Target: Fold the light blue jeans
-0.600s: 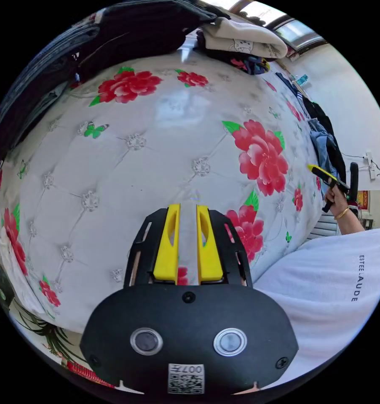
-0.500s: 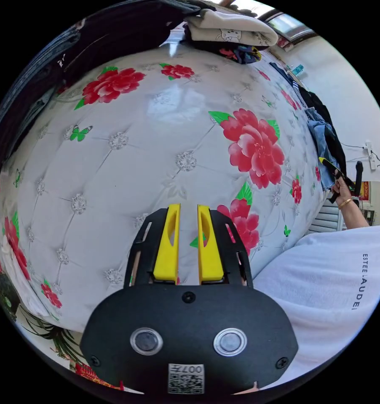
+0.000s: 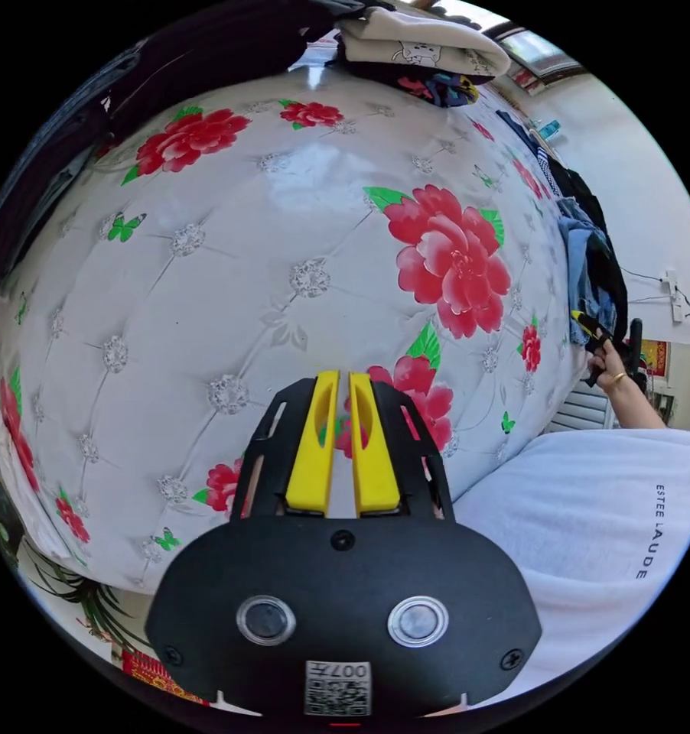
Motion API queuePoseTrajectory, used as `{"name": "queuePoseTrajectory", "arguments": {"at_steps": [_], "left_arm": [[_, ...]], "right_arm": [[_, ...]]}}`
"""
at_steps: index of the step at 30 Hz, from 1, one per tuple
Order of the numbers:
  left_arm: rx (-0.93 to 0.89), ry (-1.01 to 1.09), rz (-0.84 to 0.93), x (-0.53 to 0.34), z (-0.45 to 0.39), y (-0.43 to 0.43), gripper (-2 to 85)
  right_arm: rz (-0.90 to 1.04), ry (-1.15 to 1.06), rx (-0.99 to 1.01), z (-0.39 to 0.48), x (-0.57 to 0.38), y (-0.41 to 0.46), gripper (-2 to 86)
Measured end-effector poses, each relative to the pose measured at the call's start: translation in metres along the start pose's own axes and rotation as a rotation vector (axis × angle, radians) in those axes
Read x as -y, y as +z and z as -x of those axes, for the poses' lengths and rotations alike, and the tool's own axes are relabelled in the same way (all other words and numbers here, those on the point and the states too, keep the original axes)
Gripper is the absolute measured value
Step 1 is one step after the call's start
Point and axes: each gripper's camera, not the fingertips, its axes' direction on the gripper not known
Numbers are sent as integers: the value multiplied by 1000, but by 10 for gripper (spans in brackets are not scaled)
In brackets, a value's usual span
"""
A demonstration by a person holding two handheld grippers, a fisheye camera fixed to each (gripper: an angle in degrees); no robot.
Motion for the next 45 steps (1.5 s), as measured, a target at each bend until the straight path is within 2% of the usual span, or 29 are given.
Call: {"name": "queuePoseTrajectory", "arguments": {"at_steps": [3,5,6,9,12,14,16,17,18,19,21,23,26,28,29,31,32,34,36,39,41,42,45], "left_arm": [[-41,61,-44,-20,-10,-10,48],[-94,123,-82,-37,-18,-23,67],[-107,141,-92,-42,-19,-27,71],[-136,234,-150,-69,-26,-49,81],[-143,290,-210,-97,-25,-73,90],[-145,304,-281,-121,-21,-95,107],[-173,325,-364,-139,-19,-117,119],[-184,335,-437,-152,-19,-135,123],[-192,342,-481,-159,-18,-144,125],[-189,348,-566,-173,-17,-164,129],[-188,336,-615,-185,-11,-184,134],[-244,237,-660,-196,11,-200,139],[-382,108,-664,-201,47,-203,145],[-429,16,-629,-201,65,-200,147],[-441,-6,-603,-200,73,-199,149],[-416,-13,-569,-197,76,-201,151],[-407,-22,-556,-194,77,-204,152],[-433,-45,-560,-188,80,-211,154],[-481,-65,-595,-183,82,-223,155],[-596,-72,-681,-175,80,-251,157],[-646,-55,-745,-173,73,-280,158],[-644,-56,-761,-175,71,-289,158],[-633,-99,-874,-193,72,-330,159]], "right_arm": [[66,-256,91,97,-23,32,-2],[10,-298,112,147,-40,37,-2],[-40,-320,172,172,-47,31,-2],[-16,-441,416,227,-52,15,-3],[120,-775,510,314,-76,3,-2],[208,-936,669,370,-104,-4,-2],[325,-1193,987,448,-157,-27,-1],[361,-1266,1049,467,-174,-33,-1],[414,-1430,1102,500,-208,-43,0],[418,-1579,1031,523,-236,-49,2],[374,-1690,966,531,-254,-51,6],[350,-1607,959,522,-243,-46,16],[257,-1303,905,469,-200,-39,35],[121,-1012,761,395,-165,-44,49],[71,-936,704,373,-160,-48,52],[-127,-605,407,284,-149,-68,68],[-160,-525,314,264,-150,-73,72],[-247,-327,-48,208,-163,-86,89],[-235,-276,-235,188,-174,-78,95],[-104,-272,-245,188,-174,-37,93],[-35,-313,-344,204,-171,-17,76],[-39,-318,-359,216,-166,-23,59],[-268,-337,-301,237,-161,-98,32]]}}
